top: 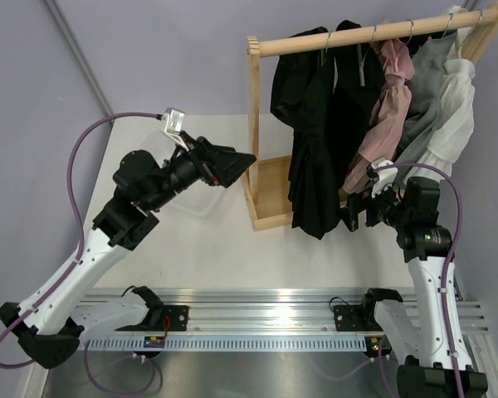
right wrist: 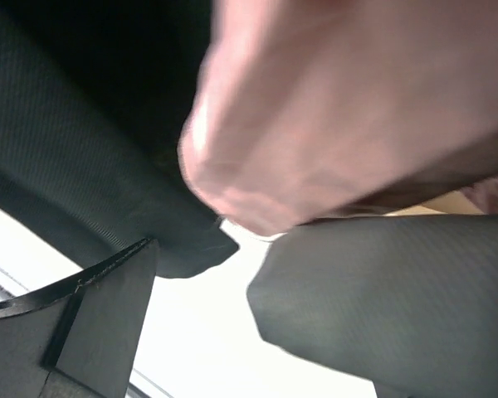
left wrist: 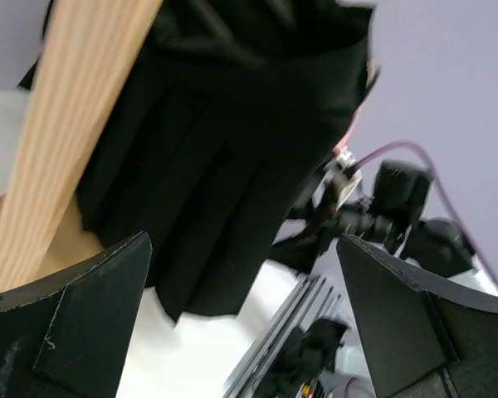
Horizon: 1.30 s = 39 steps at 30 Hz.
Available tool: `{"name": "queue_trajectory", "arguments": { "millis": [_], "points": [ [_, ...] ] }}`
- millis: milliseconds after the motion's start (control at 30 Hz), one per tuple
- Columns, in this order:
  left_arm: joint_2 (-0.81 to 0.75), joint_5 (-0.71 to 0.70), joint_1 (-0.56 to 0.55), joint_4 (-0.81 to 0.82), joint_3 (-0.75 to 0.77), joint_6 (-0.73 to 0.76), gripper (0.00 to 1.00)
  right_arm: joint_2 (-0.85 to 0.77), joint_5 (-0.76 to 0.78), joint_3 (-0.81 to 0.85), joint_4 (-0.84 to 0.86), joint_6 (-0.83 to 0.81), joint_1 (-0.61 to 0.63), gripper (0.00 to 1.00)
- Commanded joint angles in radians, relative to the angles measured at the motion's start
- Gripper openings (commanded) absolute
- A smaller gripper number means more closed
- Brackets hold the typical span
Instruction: Remove the skirt from the hanger
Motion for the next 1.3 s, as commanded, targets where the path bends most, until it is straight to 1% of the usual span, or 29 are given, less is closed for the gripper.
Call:
{"name": "queue_trajectory", "arguments": {
  "millis": [0,167,267,333,433,533,667,733,800,1000,1267],
  "points": [
    [0.104,-0.157,-0.063,0.100,0.154,-0.018,0.99,-0.040,-0.092,-0.008,-0.002,-0.030,-0.002,1.00],
    [0.227,-0.243,-0.078,0.159,0.285,-0.011,0.94,-0.093,-0.138,-0.016,-0.035,-0.071,-0.002,0.99],
    [0.327,-0.241,-0.078,0.180,0.382,-0.034,0.93,-0.097,-0.143,-0.022,-0.043,-0.077,-0.002,0.99],
    [0.400,-0.228,-0.077,0.186,0.463,-0.055,0.89,-0.104,-0.141,-0.017,-0.051,-0.083,-0.002,0.99],
    [0.463,-0.223,-0.078,0.189,0.555,-0.086,0.87,-0.124,-0.137,-0.002,-0.091,-0.108,-0.002,0.99],
    [0.529,-0.223,-0.078,0.196,0.610,-0.116,0.83,-0.156,-0.114,0.009,-0.137,-0.140,-0.002,0.99],
    [0.589,-0.229,-0.078,0.200,0.644,-0.133,0.78,-0.189,-0.108,0.012,-0.178,-0.160,-0.002,0.99],
    [0.620,-0.244,-0.080,0.203,0.653,-0.138,0.73,-0.198,-0.109,0.004,-0.186,-0.157,-0.002,0.99],
    [0.657,-0.251,-0.089,0.200,0.678,-0.132,0.71,-0.209,-0.112,-0.004,-0.184,-0.155,-0.002,0.99],
    [0.766,-0.234,-0.132,0.131,0.800,-0.123,0.67,-0.213,-0.104,-0.004,-0.172,-0.145,-0.002,1.00],
    [0.819,-0.223,-0.161,0.119,0.831,-0.107,0.65,-0.216,-0.095,-0.002,-0.174,-0.140,-0.002,1.00]
  ]
}}
